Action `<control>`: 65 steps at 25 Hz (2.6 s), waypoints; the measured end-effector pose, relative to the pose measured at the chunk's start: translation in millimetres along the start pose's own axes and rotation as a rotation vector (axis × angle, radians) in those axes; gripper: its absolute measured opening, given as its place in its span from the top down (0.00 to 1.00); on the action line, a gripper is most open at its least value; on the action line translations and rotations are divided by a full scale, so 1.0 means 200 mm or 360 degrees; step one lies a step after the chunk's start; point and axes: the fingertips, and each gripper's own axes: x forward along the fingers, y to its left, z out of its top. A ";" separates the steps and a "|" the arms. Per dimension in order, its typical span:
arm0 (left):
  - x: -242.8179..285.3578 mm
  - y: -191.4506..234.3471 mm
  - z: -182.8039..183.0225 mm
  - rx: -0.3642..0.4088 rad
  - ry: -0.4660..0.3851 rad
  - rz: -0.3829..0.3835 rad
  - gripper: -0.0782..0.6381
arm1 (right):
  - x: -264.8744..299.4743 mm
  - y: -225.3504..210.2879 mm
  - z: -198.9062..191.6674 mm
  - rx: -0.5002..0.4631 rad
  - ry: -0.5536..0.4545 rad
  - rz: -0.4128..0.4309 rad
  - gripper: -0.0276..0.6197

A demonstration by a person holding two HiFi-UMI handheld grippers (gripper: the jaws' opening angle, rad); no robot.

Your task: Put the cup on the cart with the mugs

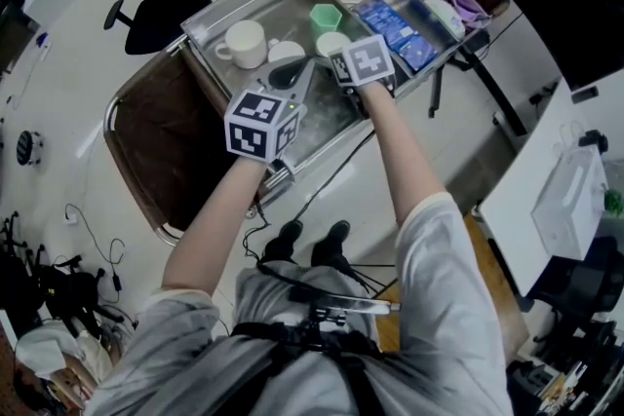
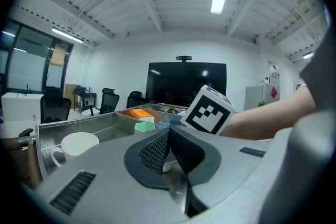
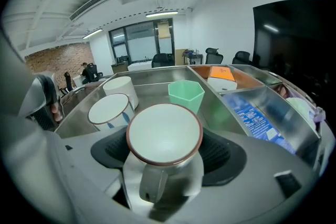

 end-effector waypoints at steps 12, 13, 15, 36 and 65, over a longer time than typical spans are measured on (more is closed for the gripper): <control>0.00 0.02 -0.02 -0.0007 0.0014 0.0012 0.89 | -0.03 -0.02 0.01 -0.0040 -0.0055 -0.0077 0.30; 0.00 0.02 -0.02 -0.0009 0.0014 0.0012 0.89 | -0.04 -0.02 0.01 -0.0036 -0.0063 -0.0074 0.30; 0.01 0.03 -0.03 -0.0012 0.0016 0.0006 0.89 | -0.05 -0.02 0.01 -0.0028 -0.0076 -0.0074 0.30; -0.07 -0.19 -0.02 0.0087 0.0015 -0.0308 0.89 | -0.73 0.00 -0.01 0.0240 -0.0571 -0.0315 0.85; -0.58 -1.41 -0.57 0.0337 0.0140 -0.0737 0.89 | -2.19 0.31 -2.19 0.1043 -0.0801 -0.1149 0.96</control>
